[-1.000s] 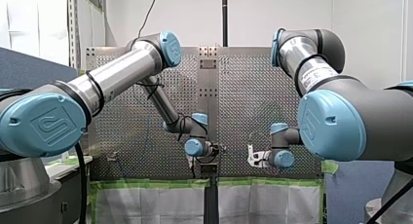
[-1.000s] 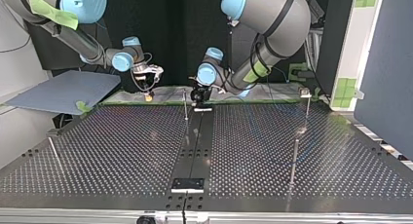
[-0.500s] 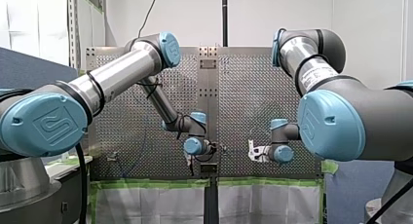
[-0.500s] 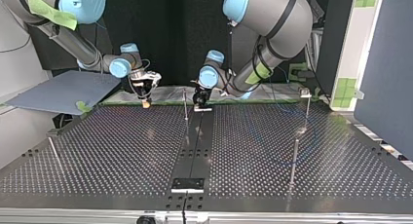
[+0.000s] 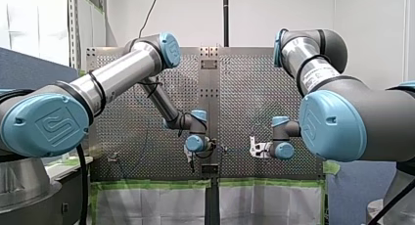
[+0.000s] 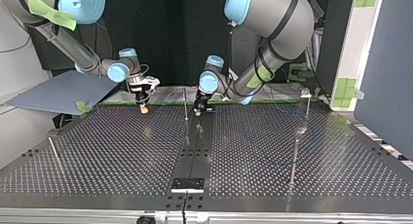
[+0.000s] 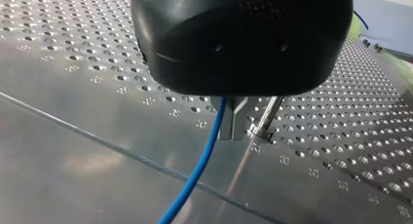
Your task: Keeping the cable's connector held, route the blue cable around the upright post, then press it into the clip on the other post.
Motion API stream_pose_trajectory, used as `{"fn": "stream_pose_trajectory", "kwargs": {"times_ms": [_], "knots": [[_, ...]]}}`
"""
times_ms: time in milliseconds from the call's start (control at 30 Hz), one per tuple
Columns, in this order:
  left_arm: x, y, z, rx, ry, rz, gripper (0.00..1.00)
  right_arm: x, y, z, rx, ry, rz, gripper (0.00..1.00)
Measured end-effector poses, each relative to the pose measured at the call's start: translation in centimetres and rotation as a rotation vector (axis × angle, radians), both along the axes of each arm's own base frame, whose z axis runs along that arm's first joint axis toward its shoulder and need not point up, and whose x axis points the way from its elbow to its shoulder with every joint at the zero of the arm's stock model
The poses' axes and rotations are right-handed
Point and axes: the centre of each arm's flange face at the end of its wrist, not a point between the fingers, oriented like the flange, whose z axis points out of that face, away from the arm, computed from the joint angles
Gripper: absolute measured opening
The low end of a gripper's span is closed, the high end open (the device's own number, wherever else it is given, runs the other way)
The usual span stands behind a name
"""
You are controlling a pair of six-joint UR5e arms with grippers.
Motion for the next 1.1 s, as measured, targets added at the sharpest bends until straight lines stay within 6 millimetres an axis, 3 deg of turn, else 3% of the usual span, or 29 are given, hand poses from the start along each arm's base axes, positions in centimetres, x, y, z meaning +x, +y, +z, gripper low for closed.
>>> {"fn": "stream_pose_trajectory", "kwargs": {"times_ms": [1100], "knots": [[2.1, 1.7, 0.7, -0.003, -0.004, 0.032, 0.0, -0.3, -1.5, 0.9, -0.018, -0.009, -0.006, 0.0]]}}
